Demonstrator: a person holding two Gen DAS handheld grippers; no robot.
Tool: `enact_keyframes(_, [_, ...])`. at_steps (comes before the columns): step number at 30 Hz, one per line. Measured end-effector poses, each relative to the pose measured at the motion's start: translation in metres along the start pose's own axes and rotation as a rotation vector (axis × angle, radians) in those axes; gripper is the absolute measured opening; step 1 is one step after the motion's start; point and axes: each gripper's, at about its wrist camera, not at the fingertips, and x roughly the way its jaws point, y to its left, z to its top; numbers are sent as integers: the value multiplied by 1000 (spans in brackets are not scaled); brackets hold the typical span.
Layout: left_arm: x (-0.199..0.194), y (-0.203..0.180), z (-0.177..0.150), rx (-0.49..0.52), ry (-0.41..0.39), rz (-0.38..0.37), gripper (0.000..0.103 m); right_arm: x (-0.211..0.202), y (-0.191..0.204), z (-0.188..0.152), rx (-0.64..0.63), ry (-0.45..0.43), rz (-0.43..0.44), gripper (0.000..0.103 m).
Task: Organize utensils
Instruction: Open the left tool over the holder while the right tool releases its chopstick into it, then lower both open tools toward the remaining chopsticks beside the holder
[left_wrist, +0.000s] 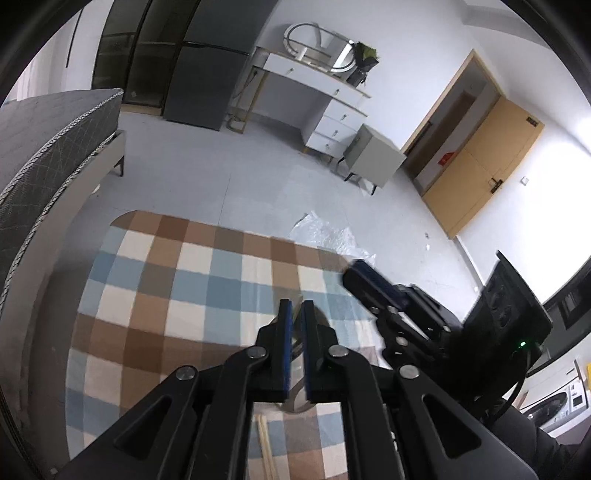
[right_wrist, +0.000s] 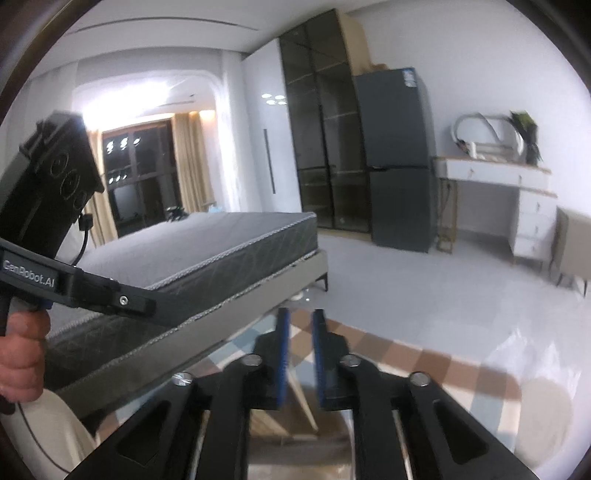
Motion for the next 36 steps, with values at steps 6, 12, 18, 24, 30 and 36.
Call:
enact_keyframes(6, [-22,-8,-14,3,-35,66,38,-39,-5,1,98,-15,-33,25])
enact_keyframes(12, [-48,-24,-34,22,-83,120,53,-81,13,2,117,-53,-60,48])
enact_keyframes(18, [-71,-42,-51,24,-129,114,63,-127,32,-7,149,-103,-73,65])
enact_keyframes(24, [-86,-61,-69,65,-166,137,74,-162,35,-9,181,-147,-95,79])
enact_keyframes(30, [-98,-66,-91,86,-229,194,83,-180,45,-15,186,-165,-103,87])
enact_keyframes(36, [-94,-59,-115,91,-256,265,86,-191,58,-33,195,-161,-115,99])
